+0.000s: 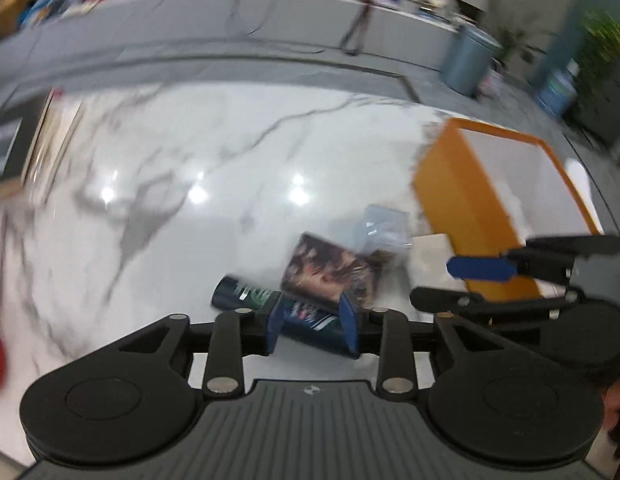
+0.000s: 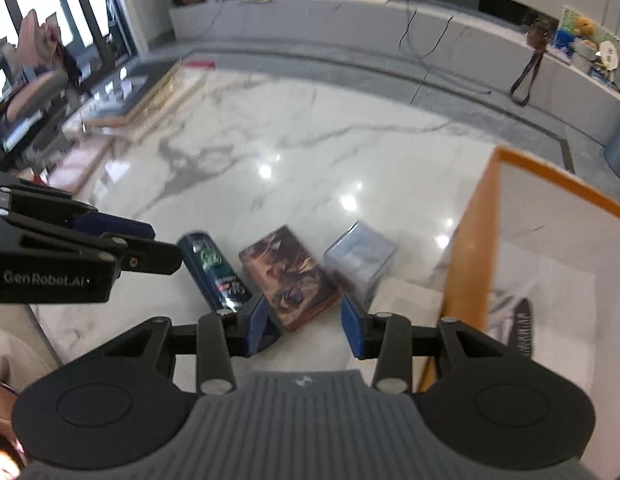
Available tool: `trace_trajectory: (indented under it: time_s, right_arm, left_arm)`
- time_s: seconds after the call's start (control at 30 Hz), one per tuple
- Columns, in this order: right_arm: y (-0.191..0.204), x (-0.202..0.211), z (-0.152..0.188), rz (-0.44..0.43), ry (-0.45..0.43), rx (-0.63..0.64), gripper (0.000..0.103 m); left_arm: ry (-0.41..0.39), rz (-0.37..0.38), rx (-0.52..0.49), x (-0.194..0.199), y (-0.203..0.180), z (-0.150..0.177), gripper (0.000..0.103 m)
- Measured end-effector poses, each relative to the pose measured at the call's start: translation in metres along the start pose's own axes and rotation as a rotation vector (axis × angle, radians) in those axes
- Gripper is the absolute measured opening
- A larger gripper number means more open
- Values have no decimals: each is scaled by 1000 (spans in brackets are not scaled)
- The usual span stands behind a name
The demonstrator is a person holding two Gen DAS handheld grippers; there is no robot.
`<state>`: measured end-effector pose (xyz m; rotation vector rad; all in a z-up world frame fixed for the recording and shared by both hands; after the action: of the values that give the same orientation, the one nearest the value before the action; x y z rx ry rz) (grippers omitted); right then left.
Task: Organize rigid objects
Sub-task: 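Grasp the dark shampoo bottle with the left tool while the right tool grasps the card box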
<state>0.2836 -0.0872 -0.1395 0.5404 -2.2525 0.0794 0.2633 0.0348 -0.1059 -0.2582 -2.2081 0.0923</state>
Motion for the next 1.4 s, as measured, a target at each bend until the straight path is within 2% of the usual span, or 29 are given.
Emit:
trace_trajectory:
  time_s: [0.07,0.13,0.23,0.27,0.3,0.47,0.53,0.63,0.77,1.0,1.13,1.3,1.37,1.4]
  right_arm:
    - [5,-17,5,2,31,16,42]
    - [7,-34,9,11,67,30,46]
    - [7,-51,16,22,104,41,47]
    - [8,-56,17,27,112,45,51]
    - [8,-62,16,31,121,53,60]
    - [6,-78,16,45,146,93,62]
    - [4,-84,16,36,152,84,66]
    - [6,-89,15,22,155,84,69]
    - [9,-99,14,28,159,107,72]
    - [15,-102,25,23,200,85,65]
    - [32,-89,41,-2,252,50,63]
    - [54,-75,63,-44,312,30,61]
    - [58,-73,65,-40,300,63,62]
    - [60,-73,63,-23,281,94,66]
  left_arm:
    - [21,-5,64,-12,11,5,43]
    - [48,10,166,-26,20,11,46]
    - [82,30,314,-40,39,20,49]
    - [93,37,343,-45,43,24,49]
    - [107,45,373,-51,46,27,49]
    - [130,43,416,-63,51,37,49]
    - [134,46,420,-67,53,38,50]
    - [124,47,390,-72,51,34,50]
    - [114,32,311,-74,47,27,44]
    - [135,15,212,-66,52,26,36]
    - [175,-8,90,-55,56,30,33]
    - [263,19,-41,-43,54,45,33]
    - [268,21,-37,-40,55,50,34]
    - [259,17,-30,-40,56,51,35]
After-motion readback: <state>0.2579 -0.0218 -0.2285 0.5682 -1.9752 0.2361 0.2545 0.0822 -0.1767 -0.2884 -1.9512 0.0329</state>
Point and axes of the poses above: each gripper's, at about its wrist camera, not at the fingertips, and x roughly against the way its jaws point, y to its left, z to its underside, the point moved 9 cm from there along -x, roughly the way its jaws point, and after that the axes turned 9 degrees about -y, right-handed, at the moved point
